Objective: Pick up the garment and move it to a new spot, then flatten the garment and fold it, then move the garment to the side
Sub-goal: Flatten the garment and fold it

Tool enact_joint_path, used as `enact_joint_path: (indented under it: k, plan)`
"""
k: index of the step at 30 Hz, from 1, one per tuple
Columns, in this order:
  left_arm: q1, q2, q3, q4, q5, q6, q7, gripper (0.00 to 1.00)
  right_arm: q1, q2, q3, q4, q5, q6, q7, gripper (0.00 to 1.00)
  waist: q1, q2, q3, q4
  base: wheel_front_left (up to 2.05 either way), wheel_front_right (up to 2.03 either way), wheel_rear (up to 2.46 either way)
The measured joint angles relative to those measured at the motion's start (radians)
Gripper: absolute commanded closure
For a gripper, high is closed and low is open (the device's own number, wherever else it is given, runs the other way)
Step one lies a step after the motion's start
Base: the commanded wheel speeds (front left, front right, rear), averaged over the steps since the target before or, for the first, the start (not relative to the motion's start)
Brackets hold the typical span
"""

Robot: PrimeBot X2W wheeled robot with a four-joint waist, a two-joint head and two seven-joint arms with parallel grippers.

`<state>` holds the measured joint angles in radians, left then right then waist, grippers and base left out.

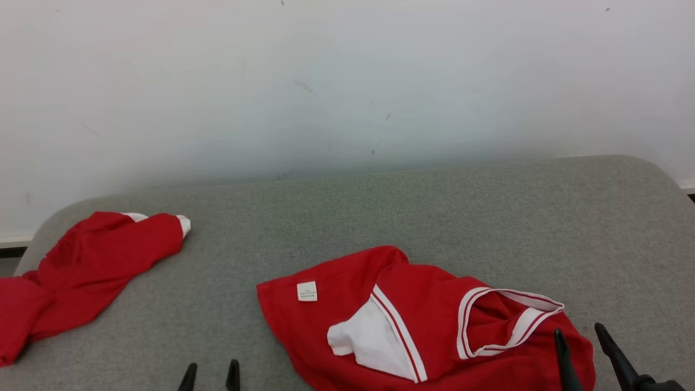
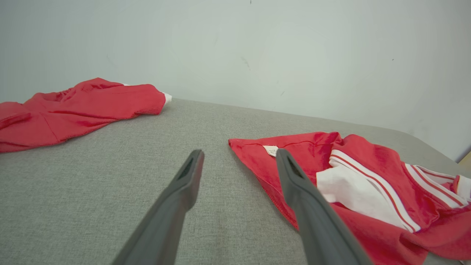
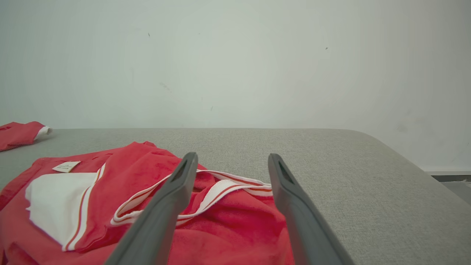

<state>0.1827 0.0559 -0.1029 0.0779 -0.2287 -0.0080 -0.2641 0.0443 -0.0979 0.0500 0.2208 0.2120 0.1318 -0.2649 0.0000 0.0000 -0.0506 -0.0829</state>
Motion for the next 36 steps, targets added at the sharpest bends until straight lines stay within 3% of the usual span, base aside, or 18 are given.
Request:
enact_joint_path:
  k: [19, 27, 32, 36]
  plan:
    - [-0.029, -0.006, -0.014, 0.006, 0.017, -0.04, 0.0, 0.0, -0.004, 0.001, 0.019, 0.004, 0.0, 0.0, 0.0, 0.0, 0.0, 0.0, 0.015, -0.014, 0.0, 0.0, 0.0]
    - [-0.162, -0.007, -0.128, 0.102, 0.013, -0.101, 0.0, 0.0, -0.024, -0.002, 0.041, 0.004, 0.004, 0.0, 0.0, 0.0, 0.0, 0.0, 0.036, -0.057, 0.0, 0.0, 0.0]
    - [-0.286, 0.003, -0.227, 0.218, -0.022, -0.116, 0.074, 0.0, -0.035, -0.003, 0.045, 0.006, 0.008, 0.0, 0.0, 0.0, 0.0, 0.0, 0.055, -0.097, 0.0, 0.0, 0.0]
    - [-0.374, 0.021, -0.249, 0.302, -0.06, -0.119, 0.134, 0.0, -0.043, -0.001, 0.048, 0.007, 0.009, 0.0, 0.0, 0.0, 0.0, 0.0, 0.072, -0.131, 0.0, 0.0, 0.0]
